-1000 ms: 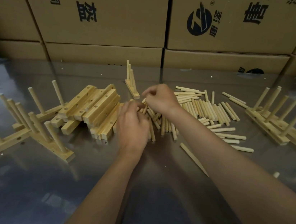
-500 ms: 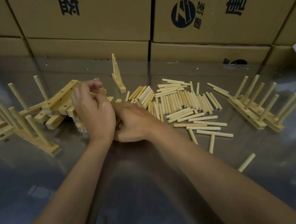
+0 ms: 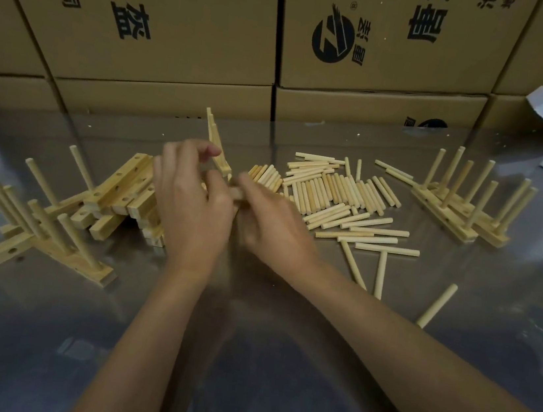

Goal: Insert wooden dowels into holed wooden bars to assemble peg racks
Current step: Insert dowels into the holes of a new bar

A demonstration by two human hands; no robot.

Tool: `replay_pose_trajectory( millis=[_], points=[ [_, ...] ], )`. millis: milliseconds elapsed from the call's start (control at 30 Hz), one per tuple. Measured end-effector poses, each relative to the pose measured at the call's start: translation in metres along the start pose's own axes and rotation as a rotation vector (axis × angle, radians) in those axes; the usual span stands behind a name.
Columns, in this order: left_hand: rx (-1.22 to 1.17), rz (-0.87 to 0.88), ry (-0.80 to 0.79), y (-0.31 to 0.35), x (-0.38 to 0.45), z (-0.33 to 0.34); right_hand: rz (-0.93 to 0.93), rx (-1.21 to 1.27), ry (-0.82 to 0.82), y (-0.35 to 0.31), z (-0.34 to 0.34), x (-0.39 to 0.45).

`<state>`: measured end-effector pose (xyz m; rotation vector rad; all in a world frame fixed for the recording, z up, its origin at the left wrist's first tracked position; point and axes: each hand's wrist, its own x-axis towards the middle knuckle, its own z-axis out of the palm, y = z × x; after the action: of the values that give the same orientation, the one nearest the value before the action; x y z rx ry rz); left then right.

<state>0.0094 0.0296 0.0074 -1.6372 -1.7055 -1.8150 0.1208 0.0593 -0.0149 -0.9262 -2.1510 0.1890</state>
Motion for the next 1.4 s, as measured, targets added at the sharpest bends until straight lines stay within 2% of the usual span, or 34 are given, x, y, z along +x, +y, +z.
replay_pose_trajectory(
  millis=[67, 133, 167, 233, 300, 333, 400, 500, 567, 700, 767, 867, 933, 1033, 1100, 1200, 1400],
  points=[
    [-0.095, -0.119, -0.025, 0.009, -0.001, 0.0, 0.102, 0.144, 0.156, -0.001, -0.016, 0.0],
    [-0.222, -0.403, -0.111, 0.013, -0.001, 0.002, 0.078, 0.129, 0.218, -0.004, -0.035, 0.0],
    [-0.334, -0.598, -0.209, 0.014, 0.001, 0.003, 0.015, 0.066, 0.197, -0.007, -0.045, -0.003],
    [-0.716, -0.956, -0.436, 0.016, 0.004, 0.003, -0.167, -0.149, 0.098, -0.012, -0.059, -0.012],
    [-0.986, -1.133, -0.58, 0.018, 0.0, 0.002, -0.31, -0.363, -0.037, -0.015, -0.065, -0.023],
    [-0.979, -1.159, -0.629, 0.018, -0.003, 0.003, -0.328, -0.383, -0.115, -0.016, -0.064, -0.03],
    [-0.817, -1.141, -0.651, 0.018, -0.009, 0.005, -0.251, -0.276, -0.176, -0.016, -0.06, -0.046],
    [-0.751, -1.137, -0.589, 0.014, -0.012, 0.01, 0.082, -0.113, -0.017, -0.003, -0.067, -0.061],
    [-0.749, -1.175, -0.572, 0.012, -0.012, 0.01, 0.25, -0.194, -0.005, 0.015, -0.081, -0.065],
    [-0.671, -1.153, -0.645, 0.006, -0.014, 0.01, 0.427, -0.349, -0.368, 0.037, -0.096, -0.07],
    [-0.651, -1.141, -0.696, 0.005, -0.015, 0.011, 0.44, -0.317, -0.433, 0.038, -0.093, -0.072],
    [-0.748, -1.147, -0.76, 0.004, -0.016, 0.011, 0.399, -0.266, -0.404, 0.037, -0.087, -0.071],
    [-0.846, -1.129, -0.823, 0.005, -0.016, 0.01, 0.37, -0.253, -0.295, 0.037, -0.085, -0.071],
    [-0.9, -1.087, -0.926, 0.009, -0.016, 0.008, 0.357, -0.023, -0.106, 0.032, -0.085, -0.068],
    [-0.9, -1.067, -0.979, 0.011, -0.017, 0.007, 0.314, 0.08, -0.082, 0.027, -0.085, -0.067],
    [-0.898, -1.012, -1.032, 0.015, -0.019, 0.007, 0.22, 0.021, -0.103, 0.021, -0.081, -0.069],
    [-0.815, -0.91, -1.12, 0.023, -0.021, 0.009, 0.193, -0.138, -0.008, 0.016, -0.084, -0.068]
  ],
)
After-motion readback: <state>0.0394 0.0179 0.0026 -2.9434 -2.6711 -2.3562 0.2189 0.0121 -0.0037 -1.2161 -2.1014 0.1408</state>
